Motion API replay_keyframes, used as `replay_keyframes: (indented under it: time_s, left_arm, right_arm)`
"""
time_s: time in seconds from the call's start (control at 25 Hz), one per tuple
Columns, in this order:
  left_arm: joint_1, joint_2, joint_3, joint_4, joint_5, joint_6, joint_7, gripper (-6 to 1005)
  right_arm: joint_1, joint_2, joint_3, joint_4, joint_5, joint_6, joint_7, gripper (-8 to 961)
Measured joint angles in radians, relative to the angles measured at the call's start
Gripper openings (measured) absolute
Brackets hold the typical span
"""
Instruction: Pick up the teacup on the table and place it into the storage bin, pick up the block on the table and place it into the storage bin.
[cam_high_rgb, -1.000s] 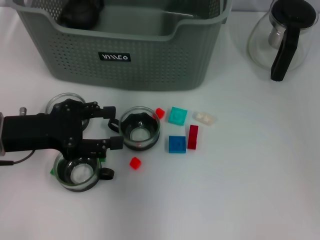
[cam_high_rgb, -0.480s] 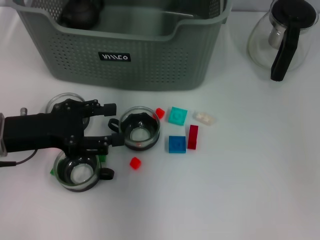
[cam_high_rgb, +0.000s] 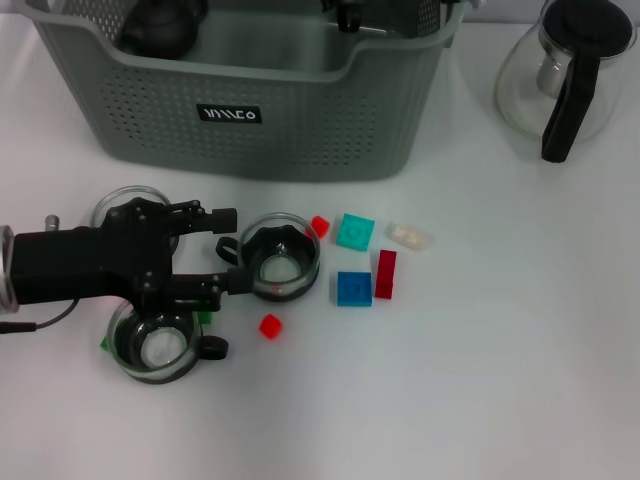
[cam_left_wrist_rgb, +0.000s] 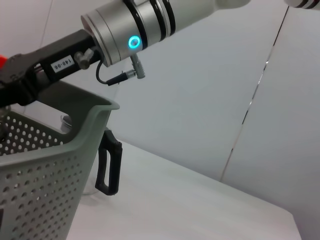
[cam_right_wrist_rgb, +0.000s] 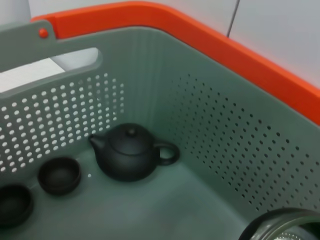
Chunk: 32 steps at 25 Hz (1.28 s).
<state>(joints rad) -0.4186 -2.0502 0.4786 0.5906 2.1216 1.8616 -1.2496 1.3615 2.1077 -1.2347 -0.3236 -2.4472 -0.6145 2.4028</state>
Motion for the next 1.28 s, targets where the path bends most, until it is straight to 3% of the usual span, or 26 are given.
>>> replay_keyframes:
  time_s: [0.8,1.04,1.12,1.28]
  left_arm:
    - [0.0,-0.004,0.002,0.0,-0.001,-0.01,0.0,826]
    - [0.003,-0.007,-0.001,0.0,0.0,-0.01,-0.001,827]
    - [0.003,-0.007,-0.001,0.0,-0.002,-0.007,-0.001,827]
    - [0.006,-0.007,-0.003,0.0,-0.007,-0.003,-0.002,827]
  right_arm:
    - [-0.004,0.0,-0.072,-0.006,-0.002,-0.029,-0.004,58]
    - [-0.027,-0.004,-0.061,-0.073,0.004,-0.03,0.004,277]
    - [-0.07,-0.006,-0.057,-0.169,0.026,-0.055,0.007,359]
    - [-0.232,-0.011,-0.043,-0.483,0.174,-0.14,-0.037,511]
